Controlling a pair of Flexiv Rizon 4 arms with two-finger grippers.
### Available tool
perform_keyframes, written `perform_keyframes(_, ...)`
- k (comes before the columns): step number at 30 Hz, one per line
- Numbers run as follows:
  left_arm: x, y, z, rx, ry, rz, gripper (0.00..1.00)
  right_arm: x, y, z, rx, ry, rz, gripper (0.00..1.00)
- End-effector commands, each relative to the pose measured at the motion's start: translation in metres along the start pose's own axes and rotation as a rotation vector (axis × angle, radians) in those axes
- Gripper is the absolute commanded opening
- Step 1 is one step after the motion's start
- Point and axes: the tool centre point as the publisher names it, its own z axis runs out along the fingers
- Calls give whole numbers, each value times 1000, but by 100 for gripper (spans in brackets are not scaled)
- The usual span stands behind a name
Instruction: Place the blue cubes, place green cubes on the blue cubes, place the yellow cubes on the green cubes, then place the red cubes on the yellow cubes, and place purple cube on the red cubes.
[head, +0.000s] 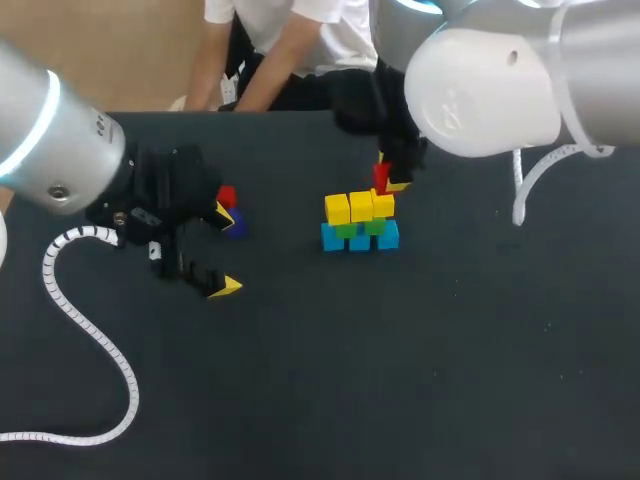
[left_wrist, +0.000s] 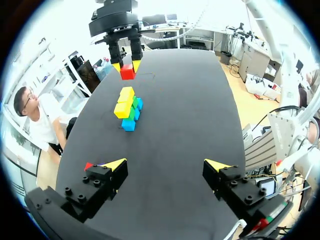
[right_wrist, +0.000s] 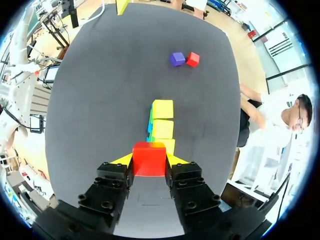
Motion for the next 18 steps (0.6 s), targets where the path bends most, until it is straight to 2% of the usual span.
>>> perform_keyframes(1,2,1,-1,3,-7,4,100,-3,6,3,0,4,-4,0)
perform_keyframes(9,2,1,-1,3,-7,4,100,-7,13,15,-23,15,-12,0)
perform_keyframes(18,2,1,-1,3,-7,4,100,-6,7,20,-27,5,-7,0)
